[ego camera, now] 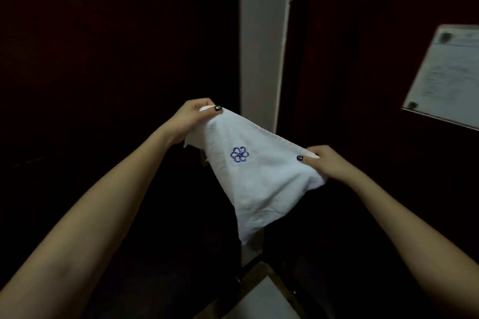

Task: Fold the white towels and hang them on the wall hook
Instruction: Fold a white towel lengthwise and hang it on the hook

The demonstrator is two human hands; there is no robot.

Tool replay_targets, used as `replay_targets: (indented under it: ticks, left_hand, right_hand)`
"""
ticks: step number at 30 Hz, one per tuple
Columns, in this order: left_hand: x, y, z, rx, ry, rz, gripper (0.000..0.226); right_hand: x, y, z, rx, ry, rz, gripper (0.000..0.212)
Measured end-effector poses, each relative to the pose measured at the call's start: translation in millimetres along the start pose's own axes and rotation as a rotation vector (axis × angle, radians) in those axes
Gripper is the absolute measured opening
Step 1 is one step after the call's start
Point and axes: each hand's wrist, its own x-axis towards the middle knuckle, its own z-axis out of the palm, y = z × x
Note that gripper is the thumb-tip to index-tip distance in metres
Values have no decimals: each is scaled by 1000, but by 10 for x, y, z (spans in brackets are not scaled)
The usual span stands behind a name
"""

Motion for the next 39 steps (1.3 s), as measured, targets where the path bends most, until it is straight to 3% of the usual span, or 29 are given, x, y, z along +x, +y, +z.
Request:
replay_targets:
  ticks: [5,8,13,17,21,24,28,30,32,34,36,39]
  left_hand:
    - [-744,-273,-540,161,321,-146,32]
    - [-1409,-361,-743,192,304,-329,31]
    - [-2660,-427,-938,162,164,-700,24]
    - [-3686,-450,-940,288,282,-860,13]
    - [-4702,-431,-905,470,473,-1012,23]
    - [-5344,-365,-748,630,658,-1031,29]
    - [-5953,-227,-541,734,910,-998,31]
    - [-6206,-154,-510,657,1081,-979,25]
    - [-6443,-94,-510,516,1192,-961,15]
    - [-6683,-67,-551,347,1219,-946,3]
    - [-6925,-68,-638,261,1208,-950,16]
    - [-7299,-81,-857,220,1296,-896,39]
  right_hand:
    - [349,-274,335,369,-57,17,23]
    - [429,-430,649,498,-191,39,15]
    - [265,-718,1344,550,-363,16,18]
    - [-37,-1093,1969,561,-491,-1,11]
    - [-436,-1496,2638,483,-634,-35,12]
    - [-723,-1841,3098,383,-683,-110,35]
    - [-1283,-2317,3627,287,-789,-240,44]
    - [-1588,-2530,3895,274,-856,-310,39]
    - [-1909,-2728,4141,311,-943,-353,14]
    - [-2226,-2910,4402,348,-1064,-342,42]
    - [-2542,-3070,4638,340,-1162,-359,50]
    - [-2969,-3321,5034,303,-1248,-370,29]
